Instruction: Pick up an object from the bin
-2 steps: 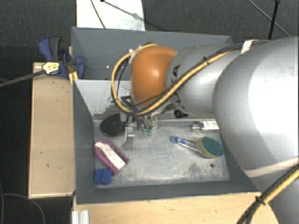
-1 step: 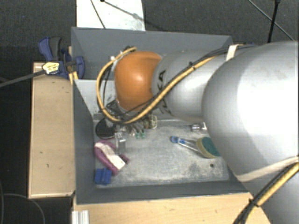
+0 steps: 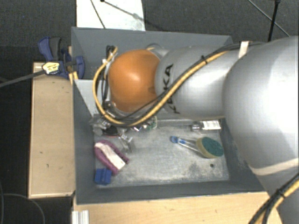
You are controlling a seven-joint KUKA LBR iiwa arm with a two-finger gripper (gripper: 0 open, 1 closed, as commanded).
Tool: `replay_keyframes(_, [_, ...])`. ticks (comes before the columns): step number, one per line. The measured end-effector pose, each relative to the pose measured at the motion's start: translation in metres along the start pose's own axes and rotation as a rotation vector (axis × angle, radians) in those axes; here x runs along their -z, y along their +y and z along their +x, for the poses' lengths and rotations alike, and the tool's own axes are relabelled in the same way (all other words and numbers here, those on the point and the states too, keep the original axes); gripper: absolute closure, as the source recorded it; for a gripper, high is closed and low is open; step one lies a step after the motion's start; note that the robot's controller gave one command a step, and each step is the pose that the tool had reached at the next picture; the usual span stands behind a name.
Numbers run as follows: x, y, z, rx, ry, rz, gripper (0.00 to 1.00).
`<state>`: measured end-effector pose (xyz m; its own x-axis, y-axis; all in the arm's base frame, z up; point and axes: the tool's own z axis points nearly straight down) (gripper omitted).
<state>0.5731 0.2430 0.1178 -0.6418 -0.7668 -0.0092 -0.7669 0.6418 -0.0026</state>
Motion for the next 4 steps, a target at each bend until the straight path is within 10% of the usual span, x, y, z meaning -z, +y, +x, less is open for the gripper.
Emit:
replay_keyframes(1, [-0.046,0.05,0.045,0.024,0.009,-0.005,0.0])
replay_keyframes(2, [-0.046,0.075,0.055,0.176,0.007,0.0,0.0])
replay_keyframes(3, [-0.044,0.073,0.052,0.173,-0.004,0.006,1.0])
replay_keyframes(4, [-0.003,0.077,0.05,0.227,0.002,-0.001,1.0])
